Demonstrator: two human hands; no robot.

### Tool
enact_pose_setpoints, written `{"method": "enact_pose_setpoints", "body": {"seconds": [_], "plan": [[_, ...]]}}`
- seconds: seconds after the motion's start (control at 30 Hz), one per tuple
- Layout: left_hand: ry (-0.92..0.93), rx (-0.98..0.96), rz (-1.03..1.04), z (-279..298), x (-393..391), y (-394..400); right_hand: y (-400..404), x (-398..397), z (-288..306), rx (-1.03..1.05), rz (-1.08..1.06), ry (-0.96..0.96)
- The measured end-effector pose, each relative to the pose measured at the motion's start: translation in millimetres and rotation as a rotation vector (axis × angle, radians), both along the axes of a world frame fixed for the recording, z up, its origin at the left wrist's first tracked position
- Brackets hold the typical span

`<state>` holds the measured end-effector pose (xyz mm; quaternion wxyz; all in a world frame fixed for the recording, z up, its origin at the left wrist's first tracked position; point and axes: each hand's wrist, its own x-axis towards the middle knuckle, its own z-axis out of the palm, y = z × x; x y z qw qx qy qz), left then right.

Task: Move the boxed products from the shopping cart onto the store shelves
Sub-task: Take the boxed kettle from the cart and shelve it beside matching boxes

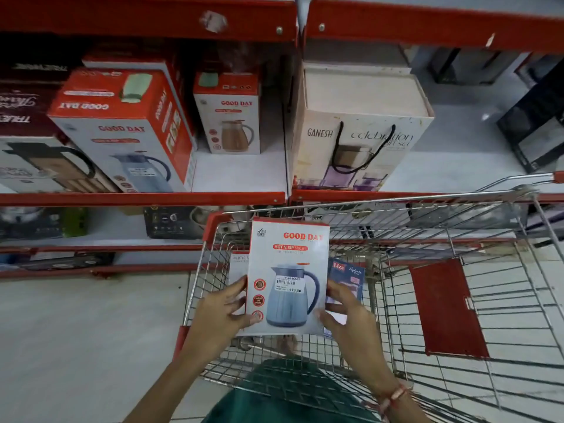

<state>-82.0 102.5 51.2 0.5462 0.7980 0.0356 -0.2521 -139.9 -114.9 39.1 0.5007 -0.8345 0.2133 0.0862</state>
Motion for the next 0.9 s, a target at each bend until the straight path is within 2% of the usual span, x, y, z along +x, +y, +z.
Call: {"method": "enact_pose_setpoints", "body": {"seconds": [0.23,0.37,0.47,0.57,0.67,0.9], "plan": [[-0.123,-0.019,0.101,4.8,14.3,9.4,15.6,29.9,15.3,-0.113,0.054,-0.112],[-0.454,0.246,0.140,8.3,40.1,14.8,30.9,66.5,25.1,-0.160,0.036,-0.234],[-0.625,0.442,0.279,11.8,78.4,14.4,48.5,109.5,29.1,-0.194,0.000,-0.357],[-0.624,0.404,0.436,13.0,126.7,12.2,65.0,159.4,30.8,-0.276,-0.010,-0.500],[-0.627,0.375,0.477,15.9,172.6,12.3,75.3,206.1,31.0,-0.308,-0.018,-0.552],[-0.564,0.445,0.359,0.9,223.3,17.8,79.5,258.1,1.6,-0.357,0.063,-0.380]]}}
